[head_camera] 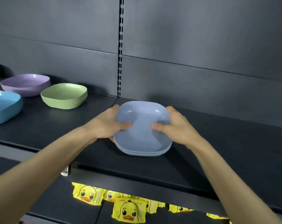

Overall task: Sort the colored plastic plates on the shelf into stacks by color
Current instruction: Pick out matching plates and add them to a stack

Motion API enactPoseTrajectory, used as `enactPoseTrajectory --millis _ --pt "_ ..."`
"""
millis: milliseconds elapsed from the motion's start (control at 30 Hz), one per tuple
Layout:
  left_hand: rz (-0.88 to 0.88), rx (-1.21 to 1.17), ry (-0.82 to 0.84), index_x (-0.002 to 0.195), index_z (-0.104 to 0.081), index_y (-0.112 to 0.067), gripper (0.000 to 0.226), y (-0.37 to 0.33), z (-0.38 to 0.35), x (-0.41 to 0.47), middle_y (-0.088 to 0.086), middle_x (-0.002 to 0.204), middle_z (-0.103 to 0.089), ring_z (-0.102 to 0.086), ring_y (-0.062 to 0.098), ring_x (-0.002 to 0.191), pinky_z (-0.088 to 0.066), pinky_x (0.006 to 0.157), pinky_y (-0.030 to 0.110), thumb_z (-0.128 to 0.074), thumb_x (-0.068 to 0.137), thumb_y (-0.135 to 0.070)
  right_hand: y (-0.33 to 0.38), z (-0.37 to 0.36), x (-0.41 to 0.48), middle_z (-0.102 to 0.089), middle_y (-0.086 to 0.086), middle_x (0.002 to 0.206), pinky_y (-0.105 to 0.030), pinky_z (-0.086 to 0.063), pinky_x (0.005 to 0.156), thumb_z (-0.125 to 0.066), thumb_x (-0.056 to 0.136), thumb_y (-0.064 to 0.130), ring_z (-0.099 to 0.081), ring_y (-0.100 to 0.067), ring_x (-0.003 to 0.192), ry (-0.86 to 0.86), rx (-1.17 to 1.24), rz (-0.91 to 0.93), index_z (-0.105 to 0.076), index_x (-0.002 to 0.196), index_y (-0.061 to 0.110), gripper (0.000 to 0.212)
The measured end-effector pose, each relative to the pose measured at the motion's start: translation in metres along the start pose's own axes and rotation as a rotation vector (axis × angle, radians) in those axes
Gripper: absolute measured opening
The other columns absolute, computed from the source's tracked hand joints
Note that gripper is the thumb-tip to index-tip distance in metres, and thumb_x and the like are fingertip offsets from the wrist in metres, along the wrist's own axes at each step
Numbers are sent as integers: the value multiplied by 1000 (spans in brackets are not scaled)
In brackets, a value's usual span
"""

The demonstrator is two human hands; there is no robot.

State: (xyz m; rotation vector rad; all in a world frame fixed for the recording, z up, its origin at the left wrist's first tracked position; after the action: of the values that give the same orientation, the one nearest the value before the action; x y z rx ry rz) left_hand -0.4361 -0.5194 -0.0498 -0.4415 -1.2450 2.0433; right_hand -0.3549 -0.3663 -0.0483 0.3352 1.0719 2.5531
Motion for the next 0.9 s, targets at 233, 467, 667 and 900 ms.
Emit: enactPoseTrajectory --millis 233,467,667,900 --pt "-114 -9 -143 95 -61 -12 11 6 80 -44 13 97 -66 -60 10 80 -49 67 18 -58 84 -11 83 -45 10 -54 4 110 -26 -46 69 -64 84 27 -54 -15 100 16 35 186 -45 109 18 32" --pt "-88 65 -318 121 -52 -23 35 53 197 -102 -8 111 -62 -58 -3 97 -46 76 9 -55 91 -7 186 -131 13 -55 2 113 -33 -50 80 -64 84 27 -55 -17 101 44 31 302 -46 113 18 35" --pt "-61 42 -379 110 -55 -25 27 106 303 -159 -4 108 -63 -63 7 97 -52 82 28 -63 87 -15 278 -223 10 -57 2 103 -36 -52 80 -65 83 24 -57 -10 88 36 77 344 -48 112 13 35" --pt "-33 18 -397 121 -52 -20 35 158 403 -175 -8 107 -66 -63 6 98 -53 81 27 -60 89 -10 351 -299 33 -48 1 127 -22 -44 66 -65 83 26 -57 -15 98 53 115 335 -47 117 21 38"
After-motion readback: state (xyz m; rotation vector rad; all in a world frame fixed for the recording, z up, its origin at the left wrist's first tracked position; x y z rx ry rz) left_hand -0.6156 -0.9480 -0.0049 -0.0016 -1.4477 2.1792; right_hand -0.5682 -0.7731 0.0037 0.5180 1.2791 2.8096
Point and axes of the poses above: each hand's wrist, its own x-axis towards the middle knuckle, its own z-axis out of the back of the hand, y = z × x, the point moved 9 cm from there along x, towards the middle knuckle
